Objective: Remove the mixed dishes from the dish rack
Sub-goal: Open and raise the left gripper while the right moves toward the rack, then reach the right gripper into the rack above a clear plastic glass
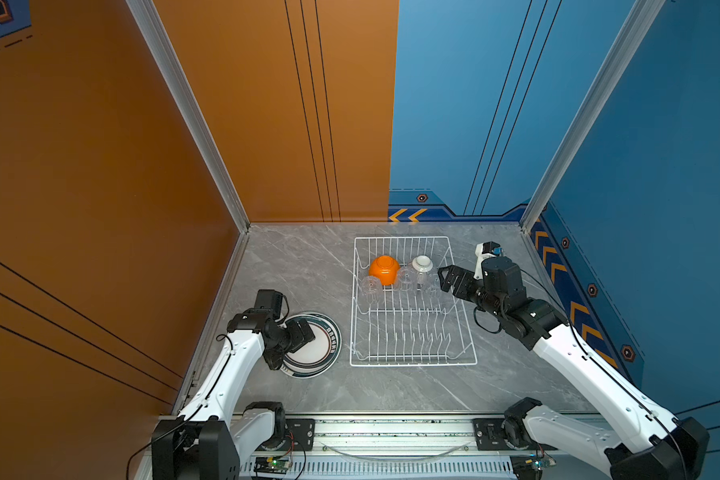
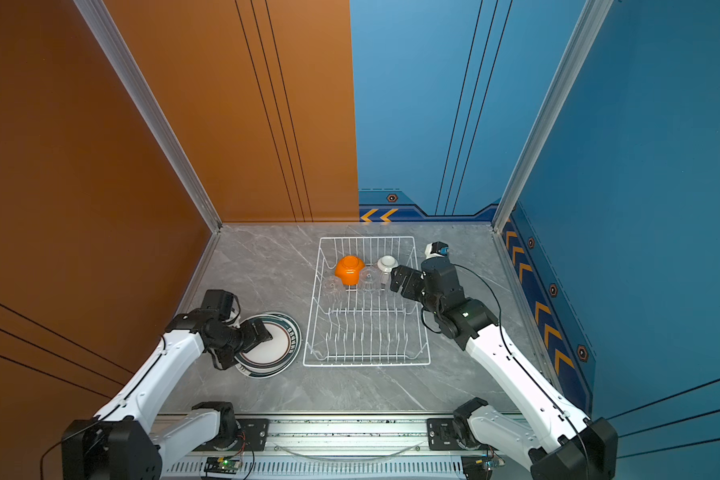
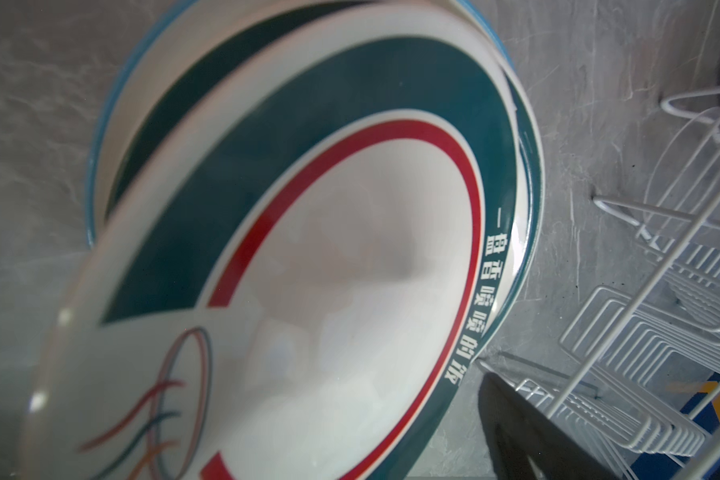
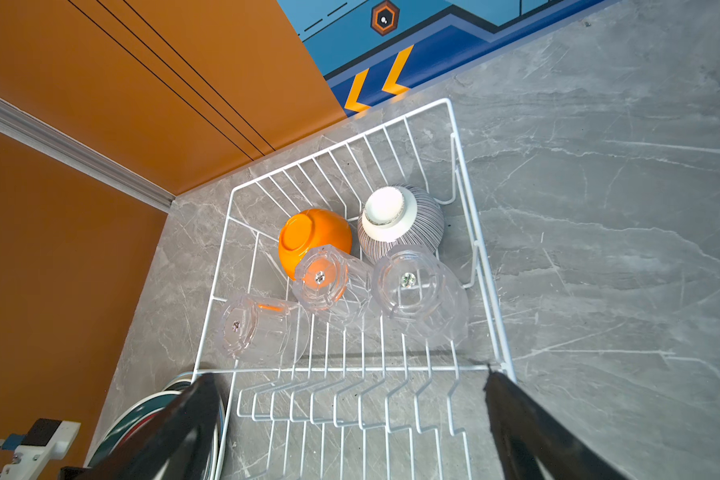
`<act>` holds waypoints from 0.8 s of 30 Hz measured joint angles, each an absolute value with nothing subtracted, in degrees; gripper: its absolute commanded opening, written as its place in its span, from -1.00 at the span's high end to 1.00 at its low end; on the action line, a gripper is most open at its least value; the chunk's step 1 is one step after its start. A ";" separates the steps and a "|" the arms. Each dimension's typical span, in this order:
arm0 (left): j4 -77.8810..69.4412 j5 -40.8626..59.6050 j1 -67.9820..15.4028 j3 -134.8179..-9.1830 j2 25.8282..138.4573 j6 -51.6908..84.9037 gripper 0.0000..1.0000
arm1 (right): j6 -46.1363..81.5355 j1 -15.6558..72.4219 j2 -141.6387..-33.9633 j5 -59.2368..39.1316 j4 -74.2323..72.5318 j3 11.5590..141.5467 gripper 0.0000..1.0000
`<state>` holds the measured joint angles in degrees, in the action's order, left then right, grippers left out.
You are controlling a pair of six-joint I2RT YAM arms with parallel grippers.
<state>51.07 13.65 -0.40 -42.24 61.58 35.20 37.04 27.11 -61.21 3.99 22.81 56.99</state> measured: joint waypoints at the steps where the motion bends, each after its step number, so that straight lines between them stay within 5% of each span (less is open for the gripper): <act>1: 51.94 13.47 -0.38 -43.11 61.56 34.81 -0.96 | 36.84 27.35 -61.58 4.43 23.38 57.67 -0.99; 24: 60.05 3.55 0.08 -53.95 69.28 27.33 -0.96 | 29.30 31.42 -68.97 7.16 30.35 65.73 -1.00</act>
